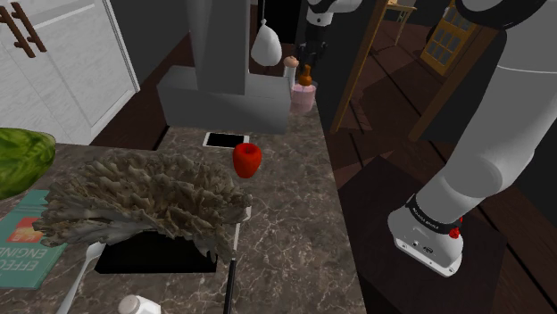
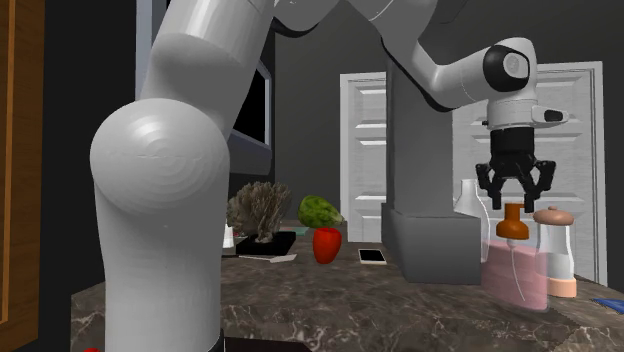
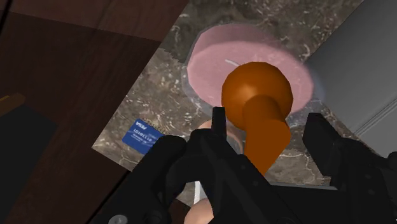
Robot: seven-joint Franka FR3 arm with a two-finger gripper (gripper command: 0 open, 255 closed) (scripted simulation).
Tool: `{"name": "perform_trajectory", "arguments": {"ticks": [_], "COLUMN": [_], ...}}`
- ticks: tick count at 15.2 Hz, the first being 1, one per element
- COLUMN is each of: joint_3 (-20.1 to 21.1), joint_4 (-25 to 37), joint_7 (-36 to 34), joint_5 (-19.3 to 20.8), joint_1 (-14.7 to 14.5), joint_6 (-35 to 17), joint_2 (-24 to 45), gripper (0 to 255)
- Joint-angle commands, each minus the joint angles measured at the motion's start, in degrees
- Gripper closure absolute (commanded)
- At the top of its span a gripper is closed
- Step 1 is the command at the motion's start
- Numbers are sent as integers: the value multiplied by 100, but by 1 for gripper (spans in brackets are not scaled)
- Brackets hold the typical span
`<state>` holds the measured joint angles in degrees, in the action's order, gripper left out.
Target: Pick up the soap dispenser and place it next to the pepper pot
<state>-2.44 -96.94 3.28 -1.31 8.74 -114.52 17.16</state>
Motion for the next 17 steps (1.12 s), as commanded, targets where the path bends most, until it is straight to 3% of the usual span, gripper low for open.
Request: {"name": "perform_trajectory", "arguments": {"ticks": [1, 5, 9, 17], "joint_3": [0, 0, -5, -5], "joint_4": [1, 1, 525, 524], "joint_7": [0, 0, -8, -8], "joint_5": [0, 0, 11, 11], "joint_1": [0, 0, 3, 3], "joint_6": [0, 0, 673, 672], "joint_2": [-1, -1, -150, -150], "gripper": [0, 0, 0, 0]}}
